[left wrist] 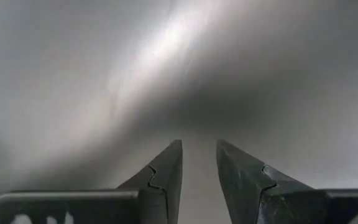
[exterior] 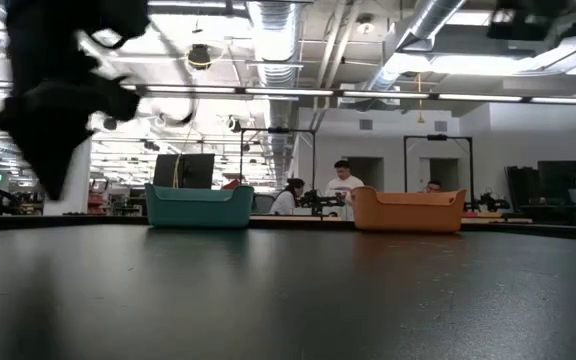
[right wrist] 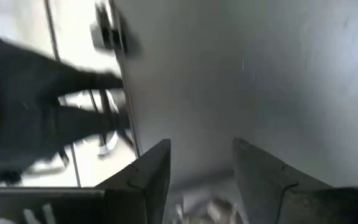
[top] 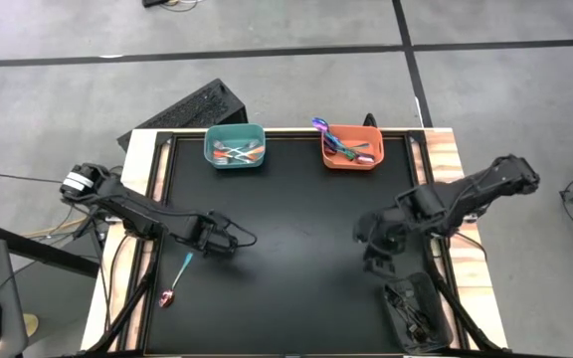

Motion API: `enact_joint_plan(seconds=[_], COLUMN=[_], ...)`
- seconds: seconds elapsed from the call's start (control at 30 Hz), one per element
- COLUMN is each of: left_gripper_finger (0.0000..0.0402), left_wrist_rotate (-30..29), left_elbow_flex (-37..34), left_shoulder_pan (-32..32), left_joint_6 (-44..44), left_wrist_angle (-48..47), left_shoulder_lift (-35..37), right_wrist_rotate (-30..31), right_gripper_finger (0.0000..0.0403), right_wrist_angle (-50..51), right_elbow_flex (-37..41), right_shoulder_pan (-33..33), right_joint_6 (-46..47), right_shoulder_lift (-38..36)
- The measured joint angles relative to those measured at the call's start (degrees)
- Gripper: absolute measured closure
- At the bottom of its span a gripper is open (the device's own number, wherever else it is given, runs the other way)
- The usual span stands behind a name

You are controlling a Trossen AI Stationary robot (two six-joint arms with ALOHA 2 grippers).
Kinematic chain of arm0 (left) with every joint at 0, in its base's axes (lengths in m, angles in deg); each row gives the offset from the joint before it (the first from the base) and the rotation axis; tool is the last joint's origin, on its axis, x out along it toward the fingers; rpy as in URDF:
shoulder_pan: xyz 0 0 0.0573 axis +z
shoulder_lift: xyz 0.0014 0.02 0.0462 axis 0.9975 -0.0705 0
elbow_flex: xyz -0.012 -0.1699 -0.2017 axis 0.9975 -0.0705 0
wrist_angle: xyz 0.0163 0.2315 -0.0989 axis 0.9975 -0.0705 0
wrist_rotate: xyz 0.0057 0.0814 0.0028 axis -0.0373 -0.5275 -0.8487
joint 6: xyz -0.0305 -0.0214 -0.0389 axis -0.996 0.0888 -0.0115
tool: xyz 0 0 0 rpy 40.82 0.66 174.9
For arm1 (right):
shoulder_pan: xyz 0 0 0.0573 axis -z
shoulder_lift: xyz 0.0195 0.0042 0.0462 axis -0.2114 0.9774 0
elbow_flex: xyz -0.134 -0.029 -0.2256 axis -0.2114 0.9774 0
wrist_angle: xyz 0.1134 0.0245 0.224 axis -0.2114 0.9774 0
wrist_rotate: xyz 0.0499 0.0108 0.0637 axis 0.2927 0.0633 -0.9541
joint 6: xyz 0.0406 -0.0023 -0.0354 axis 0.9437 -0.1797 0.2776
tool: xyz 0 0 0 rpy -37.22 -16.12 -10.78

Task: Sort silverware by color (type)
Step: Put the purple spoon into the orange bin

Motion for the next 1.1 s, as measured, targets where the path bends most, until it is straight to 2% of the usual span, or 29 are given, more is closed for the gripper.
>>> enact_joint_plan(seconds=[0.17, 0.43, 0.57, 0.7, 0.83, 1.1], left_gripper_finger=[0.0314, 0.0314, 0.0315, 0.0315, 0.0315, 0.0315], left_wrist_rotate=[11.5, 19.9, 20.6, 22.6, 23.8, 23.1], left_elbow_flex=[-4.1, -4.7, -5.5, -9.6, -12.3, -12.6], left_shoulder_pan=[-4.1, -13.6, -17.9, -20.5, -21.5, -21.5], left_joint_6=[-8.4, -11.5, -12.2, -14.9, -17.1, -16.0], left_wrist_angle=[-1.1, -6.6, -6.5, -1.8, 2.1, 0.9], left_shoulder_lift=[0.0, 0.0, 0.0, 0.0, 0.4, 0.3], right_wrist_rotate=[0.9, 1.6, 1.8, 2.7, 3.2, 3.3], right_gripper_finger=[0.0221, 0.0222, 0.0222, 0.0222, 0.0222, 0.0222], right_wrist_angle=[-4.6, -5.0, -5.0, -5.2, -5.6, -8.2], right_elbow_flex=[0.0, 0.0, 0.0, 0.0, 0.0, 0.0], right_shoulder_pan=[3.5, 5.2, 5.2, 5.2, 5.2, 5.2], right_joint_6=[-1.5, -2.4, -3.0, -3.0, -2.3, -0.9], right_shoulder_lift=[-0.2, 0.4, 0.4, 0.4, 0.4, 0.4])
